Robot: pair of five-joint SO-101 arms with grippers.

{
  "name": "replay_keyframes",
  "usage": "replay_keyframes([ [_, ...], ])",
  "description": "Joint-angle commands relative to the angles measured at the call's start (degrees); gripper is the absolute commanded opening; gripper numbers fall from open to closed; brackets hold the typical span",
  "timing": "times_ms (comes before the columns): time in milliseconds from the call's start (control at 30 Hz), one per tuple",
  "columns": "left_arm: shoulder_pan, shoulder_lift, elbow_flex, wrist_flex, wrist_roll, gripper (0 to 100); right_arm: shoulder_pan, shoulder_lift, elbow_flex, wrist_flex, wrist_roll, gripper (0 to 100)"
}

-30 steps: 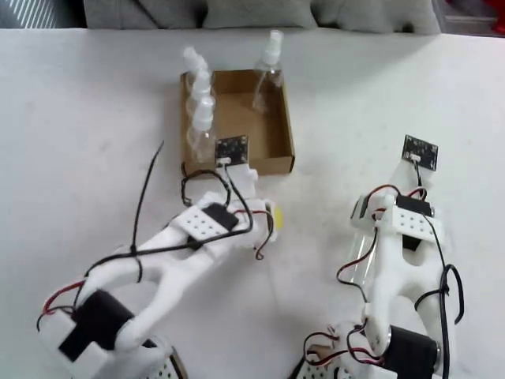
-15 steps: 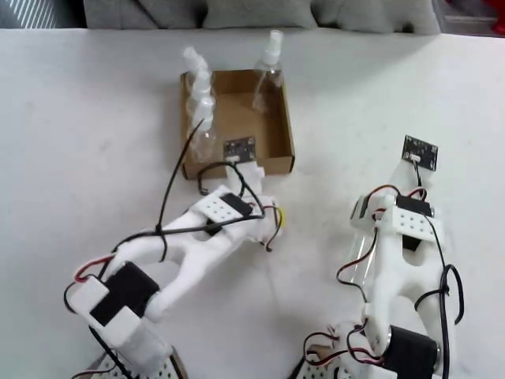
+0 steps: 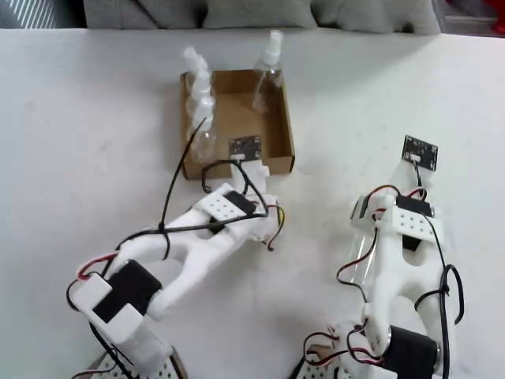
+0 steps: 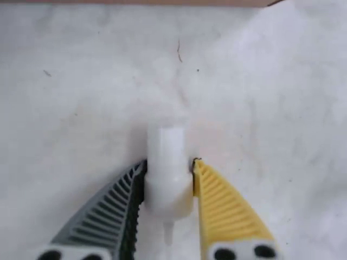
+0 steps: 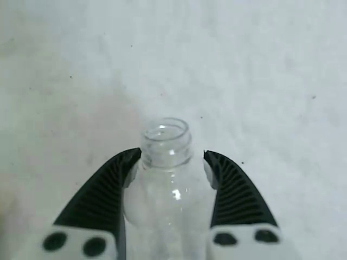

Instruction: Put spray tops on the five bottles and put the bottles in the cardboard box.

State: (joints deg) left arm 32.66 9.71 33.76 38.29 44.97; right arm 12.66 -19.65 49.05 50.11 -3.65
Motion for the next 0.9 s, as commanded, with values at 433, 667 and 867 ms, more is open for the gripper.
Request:
replay_keyframes([
  [433, -2.9, -26.8, 16.4, -5.6, -14.8, 2, -9.5, -15.2, -0.4, 5.2, 0.3, 1.5],
  [667, -4.8, -41.8, 24.1, -11.2, -14.9, 2, -19.0, -36.0, 8.4, 5.0, 0.7, 1.5],
  [867, -4.8, -58.3, 29.9, -11.2, -15.2, 2, -25.4, -47.5, 16.2, -13.8, 0.8, 1.5],
])
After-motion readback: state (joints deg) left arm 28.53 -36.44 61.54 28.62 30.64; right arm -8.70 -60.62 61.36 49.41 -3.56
